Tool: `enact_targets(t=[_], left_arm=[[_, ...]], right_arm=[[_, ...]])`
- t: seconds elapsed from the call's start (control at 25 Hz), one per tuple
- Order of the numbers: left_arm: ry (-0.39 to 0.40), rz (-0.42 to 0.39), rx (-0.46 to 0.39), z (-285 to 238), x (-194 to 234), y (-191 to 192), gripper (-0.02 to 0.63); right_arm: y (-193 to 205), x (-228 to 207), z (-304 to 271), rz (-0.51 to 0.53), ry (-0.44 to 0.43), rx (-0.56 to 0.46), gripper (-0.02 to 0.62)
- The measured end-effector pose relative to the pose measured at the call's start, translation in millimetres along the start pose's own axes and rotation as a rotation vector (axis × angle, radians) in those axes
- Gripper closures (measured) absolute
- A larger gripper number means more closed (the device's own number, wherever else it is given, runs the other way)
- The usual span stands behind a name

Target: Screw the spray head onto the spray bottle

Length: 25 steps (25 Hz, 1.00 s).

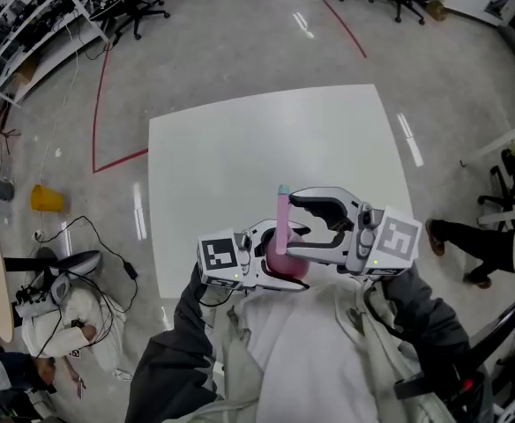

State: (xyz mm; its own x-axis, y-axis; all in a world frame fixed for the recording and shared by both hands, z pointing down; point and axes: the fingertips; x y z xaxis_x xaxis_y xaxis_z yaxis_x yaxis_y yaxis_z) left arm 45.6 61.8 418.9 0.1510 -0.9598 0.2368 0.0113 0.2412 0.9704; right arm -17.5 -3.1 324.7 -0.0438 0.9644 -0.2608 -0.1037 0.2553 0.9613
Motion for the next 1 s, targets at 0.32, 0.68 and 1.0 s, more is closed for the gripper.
enact_targets(t=[0.32, 0.68, 1.0], left_arm=[[-0.273, -0.017, 0.062, 7, 49, 5, 0.153], [-0.622, -0.271, 0.339, 20, 93, 50, 0.153], [-0.998, -0.209, 0.390, 30, 129, 61, 0.153]], right_arm=[[7, -4, -4, 0.120, 0.162, 0.038, 0.483], [46, -23, -3, 0.189, 0.264, 0.136, 0.391], [52, -63, 6, 0.102, 0.613, 0.100, 0.466]])
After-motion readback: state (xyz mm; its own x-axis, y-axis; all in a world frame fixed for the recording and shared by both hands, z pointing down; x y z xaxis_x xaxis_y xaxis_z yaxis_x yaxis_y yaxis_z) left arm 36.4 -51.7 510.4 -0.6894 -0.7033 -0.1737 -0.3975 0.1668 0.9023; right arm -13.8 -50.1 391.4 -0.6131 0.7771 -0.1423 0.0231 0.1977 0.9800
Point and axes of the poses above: the fingertips, and each gripper's own axes: z backward along the fingers, x to its left, y out of its underside, and after that the axes turned 6 degrees about -z, right-handed
